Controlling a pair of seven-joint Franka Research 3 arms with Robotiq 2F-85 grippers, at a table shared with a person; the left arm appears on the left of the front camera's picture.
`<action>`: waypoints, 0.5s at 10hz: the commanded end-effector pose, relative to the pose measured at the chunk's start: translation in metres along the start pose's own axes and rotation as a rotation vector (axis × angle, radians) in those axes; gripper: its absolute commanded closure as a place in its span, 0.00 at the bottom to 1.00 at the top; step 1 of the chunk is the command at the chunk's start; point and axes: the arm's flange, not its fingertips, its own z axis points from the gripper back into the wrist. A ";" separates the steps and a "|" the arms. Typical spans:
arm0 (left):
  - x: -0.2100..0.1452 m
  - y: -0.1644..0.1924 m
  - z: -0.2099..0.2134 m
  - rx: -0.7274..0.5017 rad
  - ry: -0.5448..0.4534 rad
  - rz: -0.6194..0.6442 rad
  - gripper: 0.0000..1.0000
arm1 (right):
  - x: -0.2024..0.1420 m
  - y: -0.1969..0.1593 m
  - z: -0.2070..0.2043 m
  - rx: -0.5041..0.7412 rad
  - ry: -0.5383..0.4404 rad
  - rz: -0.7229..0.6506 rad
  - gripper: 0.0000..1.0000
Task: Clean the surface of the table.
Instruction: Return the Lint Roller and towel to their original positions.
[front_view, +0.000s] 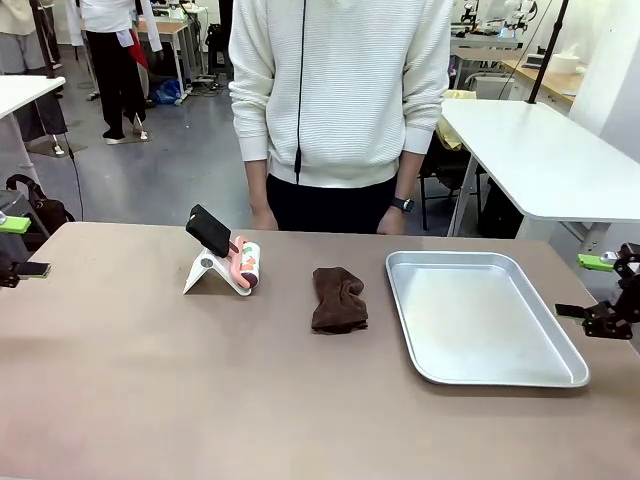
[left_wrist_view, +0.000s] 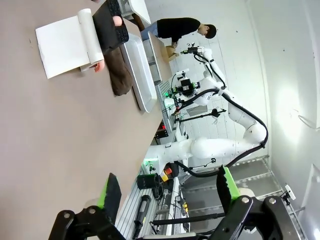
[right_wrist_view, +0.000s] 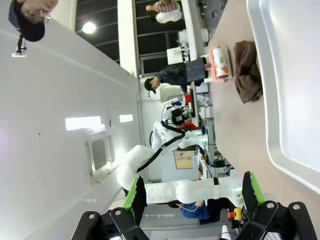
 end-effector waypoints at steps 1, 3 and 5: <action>-0.005 -0.004 -0.003 -0.010 -0.004 -0.003 0.00 | -0.003 0.006 0.003 -0.001 0.009 -0.006 0.00; -0.005 -0.004 -0.003 -0.010 -0.004 -0.003 0.00 | -0.003 0.006 0.003 -0.001 0.009 -0.006 0.00; -0.005 -0.004 -0.003 -0.010 -0.004 -0.003 0.00 | -0.003 0.006 0.003 -0.001 0.009 -0.006 0.00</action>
